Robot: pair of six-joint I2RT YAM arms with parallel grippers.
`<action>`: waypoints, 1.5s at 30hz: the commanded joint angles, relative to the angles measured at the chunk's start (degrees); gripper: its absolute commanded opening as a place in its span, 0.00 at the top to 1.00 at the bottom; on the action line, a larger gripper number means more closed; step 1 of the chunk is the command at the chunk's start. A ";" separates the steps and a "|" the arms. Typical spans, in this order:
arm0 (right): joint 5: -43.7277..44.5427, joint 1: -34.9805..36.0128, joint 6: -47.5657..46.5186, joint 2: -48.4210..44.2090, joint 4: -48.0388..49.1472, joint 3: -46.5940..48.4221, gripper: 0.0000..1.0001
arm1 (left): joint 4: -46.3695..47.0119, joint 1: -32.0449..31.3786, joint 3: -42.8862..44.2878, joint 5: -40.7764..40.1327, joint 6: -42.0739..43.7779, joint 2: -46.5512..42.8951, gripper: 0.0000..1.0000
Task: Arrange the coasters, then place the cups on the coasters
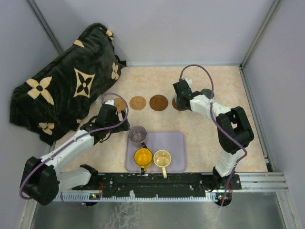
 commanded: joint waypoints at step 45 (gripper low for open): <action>5.81 21.41 16.10 -44.02 -10.49 -23.44 0.32 | 0.13 -0.20 2.42 2.26 0.49 -2.28 0.01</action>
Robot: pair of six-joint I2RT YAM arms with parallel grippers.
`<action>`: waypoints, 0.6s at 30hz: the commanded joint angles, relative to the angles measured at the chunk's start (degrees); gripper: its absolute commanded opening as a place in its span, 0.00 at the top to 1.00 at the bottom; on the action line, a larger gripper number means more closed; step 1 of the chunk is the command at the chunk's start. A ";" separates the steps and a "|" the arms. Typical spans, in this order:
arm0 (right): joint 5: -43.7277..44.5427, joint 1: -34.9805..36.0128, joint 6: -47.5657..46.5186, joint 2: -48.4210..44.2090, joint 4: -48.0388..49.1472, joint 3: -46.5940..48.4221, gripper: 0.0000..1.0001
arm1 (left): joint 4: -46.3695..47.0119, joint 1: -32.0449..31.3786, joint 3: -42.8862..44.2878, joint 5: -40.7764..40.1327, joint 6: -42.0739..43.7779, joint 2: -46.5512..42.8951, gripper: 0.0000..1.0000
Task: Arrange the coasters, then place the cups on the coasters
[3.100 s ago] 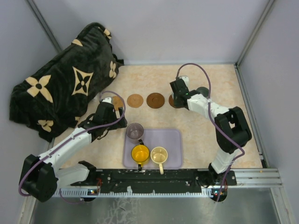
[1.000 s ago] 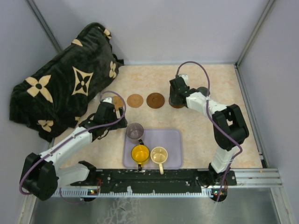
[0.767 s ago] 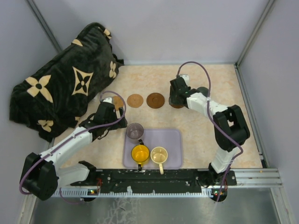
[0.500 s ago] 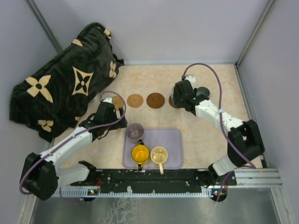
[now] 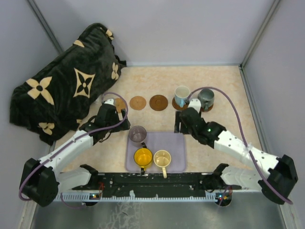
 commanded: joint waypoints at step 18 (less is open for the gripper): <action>-5.87 24.19 8.62 -13.86 -11.01 -4.66 0.35 | -3.14 -0.21 1.57 3.61 -0.91 -6.08 0.01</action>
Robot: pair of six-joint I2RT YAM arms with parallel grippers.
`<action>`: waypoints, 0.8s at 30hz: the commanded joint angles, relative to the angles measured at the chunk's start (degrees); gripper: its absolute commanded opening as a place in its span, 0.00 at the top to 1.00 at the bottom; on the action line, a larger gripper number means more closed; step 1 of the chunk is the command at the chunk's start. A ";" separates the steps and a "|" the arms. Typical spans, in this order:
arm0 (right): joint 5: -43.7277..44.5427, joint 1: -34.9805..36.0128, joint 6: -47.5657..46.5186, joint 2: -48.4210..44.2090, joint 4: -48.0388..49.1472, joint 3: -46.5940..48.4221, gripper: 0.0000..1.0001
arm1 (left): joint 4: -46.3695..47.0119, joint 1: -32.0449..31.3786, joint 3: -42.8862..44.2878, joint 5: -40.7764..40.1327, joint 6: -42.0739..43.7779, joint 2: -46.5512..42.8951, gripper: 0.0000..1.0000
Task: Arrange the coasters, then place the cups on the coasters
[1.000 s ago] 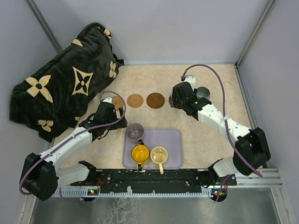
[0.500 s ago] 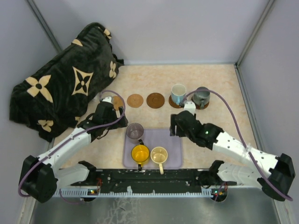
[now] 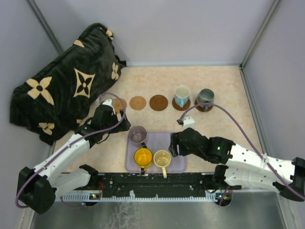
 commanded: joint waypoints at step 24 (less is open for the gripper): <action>5.17 24.54 11.52 20.43 -4.68 7.05 0.30 | -1.73 -0.12 0.52 0.41 -1.40 -3.14 0.01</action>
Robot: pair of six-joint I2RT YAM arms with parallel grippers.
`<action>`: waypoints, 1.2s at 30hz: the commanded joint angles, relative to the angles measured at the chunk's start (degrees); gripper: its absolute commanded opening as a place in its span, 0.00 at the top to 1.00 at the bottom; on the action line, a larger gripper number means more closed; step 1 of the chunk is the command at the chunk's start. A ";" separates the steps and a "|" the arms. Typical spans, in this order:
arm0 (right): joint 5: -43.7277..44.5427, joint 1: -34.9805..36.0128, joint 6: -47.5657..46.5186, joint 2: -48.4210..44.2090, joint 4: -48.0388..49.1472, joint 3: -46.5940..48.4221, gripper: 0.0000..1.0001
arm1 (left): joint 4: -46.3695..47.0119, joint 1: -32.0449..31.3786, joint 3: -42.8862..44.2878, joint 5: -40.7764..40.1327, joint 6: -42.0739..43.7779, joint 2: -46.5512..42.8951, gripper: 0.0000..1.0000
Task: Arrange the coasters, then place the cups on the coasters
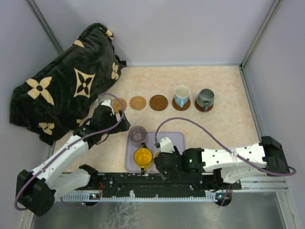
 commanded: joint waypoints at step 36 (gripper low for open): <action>10.32 0.79 12.58 13.43 -10.34 8.11 1.00 | 1.52 -0.15 -1.68 1.27 -0.67 -1.41 0.01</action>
